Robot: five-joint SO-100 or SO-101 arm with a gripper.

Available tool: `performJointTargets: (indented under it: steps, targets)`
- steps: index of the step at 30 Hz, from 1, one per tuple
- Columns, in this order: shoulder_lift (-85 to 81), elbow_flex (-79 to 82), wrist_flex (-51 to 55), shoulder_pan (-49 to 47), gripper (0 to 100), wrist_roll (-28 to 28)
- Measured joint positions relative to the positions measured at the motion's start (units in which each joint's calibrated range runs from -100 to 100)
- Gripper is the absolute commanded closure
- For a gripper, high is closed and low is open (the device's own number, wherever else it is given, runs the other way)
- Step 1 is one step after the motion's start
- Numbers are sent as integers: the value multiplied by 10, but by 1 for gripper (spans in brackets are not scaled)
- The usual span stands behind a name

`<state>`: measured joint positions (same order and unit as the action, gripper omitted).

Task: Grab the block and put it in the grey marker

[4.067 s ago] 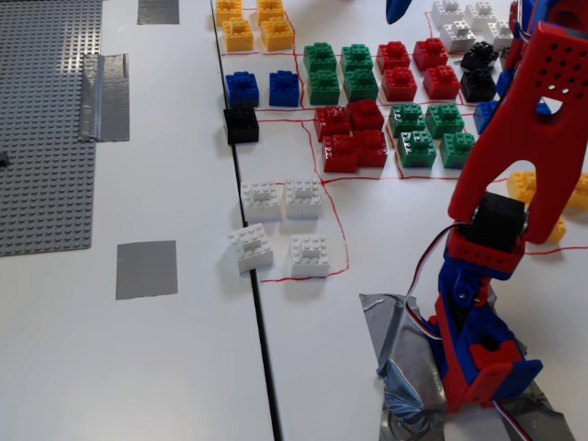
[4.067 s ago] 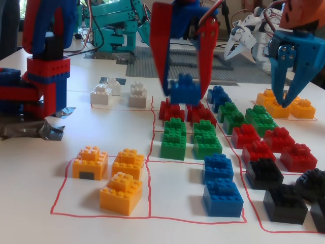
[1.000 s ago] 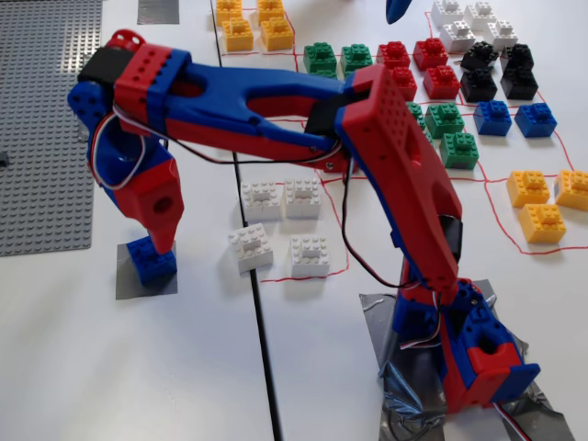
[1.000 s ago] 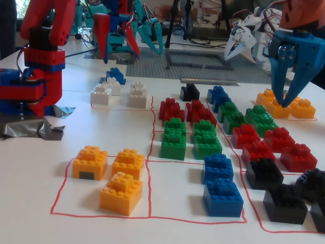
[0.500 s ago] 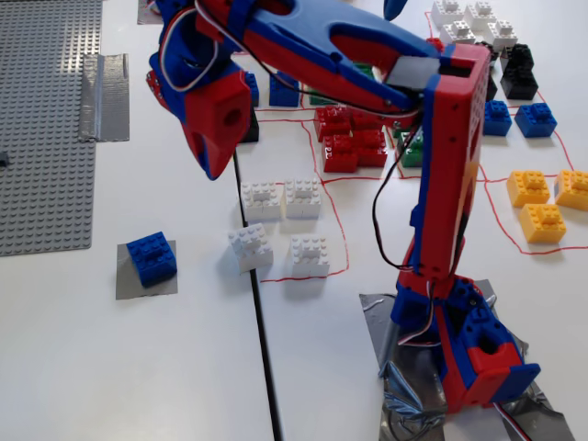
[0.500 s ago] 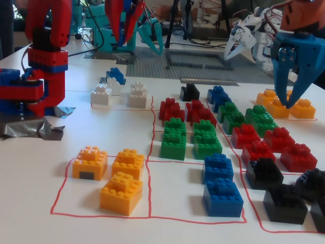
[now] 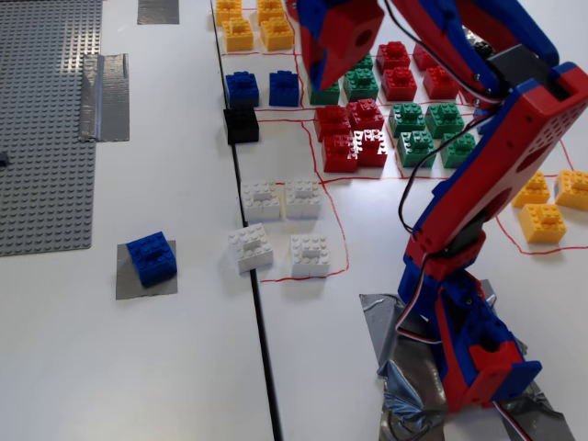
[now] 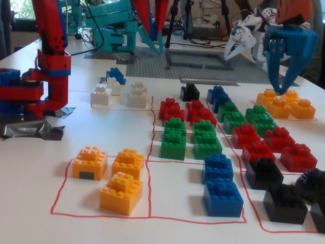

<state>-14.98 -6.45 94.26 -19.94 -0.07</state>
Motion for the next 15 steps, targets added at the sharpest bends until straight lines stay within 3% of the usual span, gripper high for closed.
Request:
performJointTargets:
  steps: [8, 15]
  targets:
    - [0, 15, -2, 198, 100, 31]
    - [33, 43, -42, 255, 100, 14]
